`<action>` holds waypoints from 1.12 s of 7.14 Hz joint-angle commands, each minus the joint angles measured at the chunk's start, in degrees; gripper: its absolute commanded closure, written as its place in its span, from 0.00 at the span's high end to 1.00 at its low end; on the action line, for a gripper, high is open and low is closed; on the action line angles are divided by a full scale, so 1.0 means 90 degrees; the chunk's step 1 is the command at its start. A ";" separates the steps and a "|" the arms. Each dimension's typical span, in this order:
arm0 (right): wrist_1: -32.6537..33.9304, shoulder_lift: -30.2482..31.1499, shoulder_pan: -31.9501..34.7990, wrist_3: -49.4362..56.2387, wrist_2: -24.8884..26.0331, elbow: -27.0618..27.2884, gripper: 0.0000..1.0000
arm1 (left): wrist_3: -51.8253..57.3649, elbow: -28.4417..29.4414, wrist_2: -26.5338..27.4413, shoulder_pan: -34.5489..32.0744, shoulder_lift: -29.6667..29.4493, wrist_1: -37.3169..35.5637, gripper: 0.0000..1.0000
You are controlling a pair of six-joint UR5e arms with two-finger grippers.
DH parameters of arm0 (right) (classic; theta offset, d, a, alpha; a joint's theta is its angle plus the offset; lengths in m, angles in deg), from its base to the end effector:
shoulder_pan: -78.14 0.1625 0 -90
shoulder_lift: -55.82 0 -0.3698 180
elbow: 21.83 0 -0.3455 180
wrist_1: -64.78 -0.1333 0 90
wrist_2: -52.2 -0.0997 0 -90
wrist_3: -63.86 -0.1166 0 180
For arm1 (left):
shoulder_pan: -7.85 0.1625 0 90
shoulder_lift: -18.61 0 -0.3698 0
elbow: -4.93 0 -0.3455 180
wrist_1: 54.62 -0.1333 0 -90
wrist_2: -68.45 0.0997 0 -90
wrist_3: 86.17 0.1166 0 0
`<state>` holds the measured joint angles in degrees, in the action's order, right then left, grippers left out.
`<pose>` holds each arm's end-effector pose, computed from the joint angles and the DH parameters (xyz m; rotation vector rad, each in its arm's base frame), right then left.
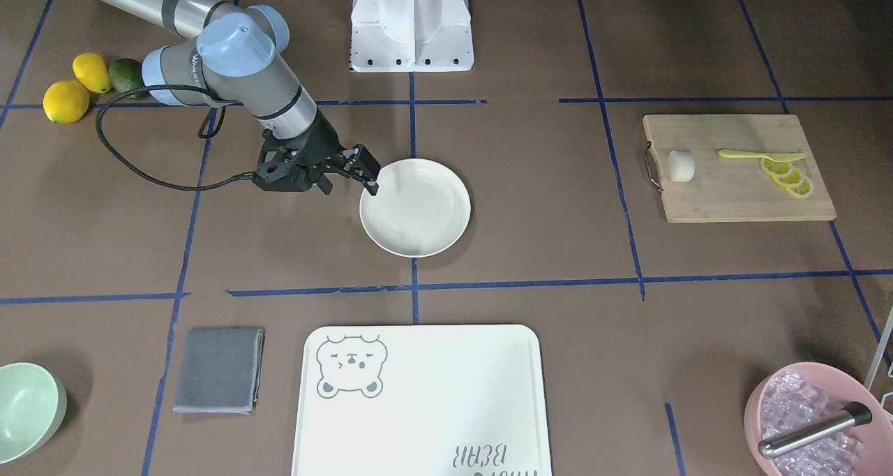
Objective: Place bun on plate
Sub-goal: 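Open the right gripper and draw it back while the left arm reaches toward the bun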
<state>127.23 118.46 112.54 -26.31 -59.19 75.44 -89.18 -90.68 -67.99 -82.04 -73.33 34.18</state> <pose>-0.4411 -0.4121 0.2571 -0.0054 -1.1273 0.3361 -0.0479 -0.4631 0.5555 0.0826 0.8122 -0.0029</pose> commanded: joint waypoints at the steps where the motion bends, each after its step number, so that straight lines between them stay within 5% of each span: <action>1: 0.1257 0.0042 0.0628 0.0570 -0.0357 0.0674 1.00 | -0.1394 -0.1168 0.0014 0.0910 0.0039 0.0006 1.00; 3: 0.2781 0.0033 0.1126 0.2441 -0.0368 0.1056 1.00 | -0.2783 -0.1613 0.0217 0.1946 0.0097 0.0538 1.00; 6: 0.3032 0.0528 0.2130 0.4134 -0.1086 0.1155 1.00 | -0.4913 -0.1565 0.1504 0.3450 0.0964 0.3046 1.00; 8: 0.3032 0.0938 0.2776 0.5083 -0.1528 0.1136 1.00 | -0.5842 -0.1565 0.2265 0.4416 0.1094 0.3540 1.00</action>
<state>154.44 124.61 134.05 14.22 -70.61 85.71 -136.39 -104.80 -52.10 -47.87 -64.30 62.94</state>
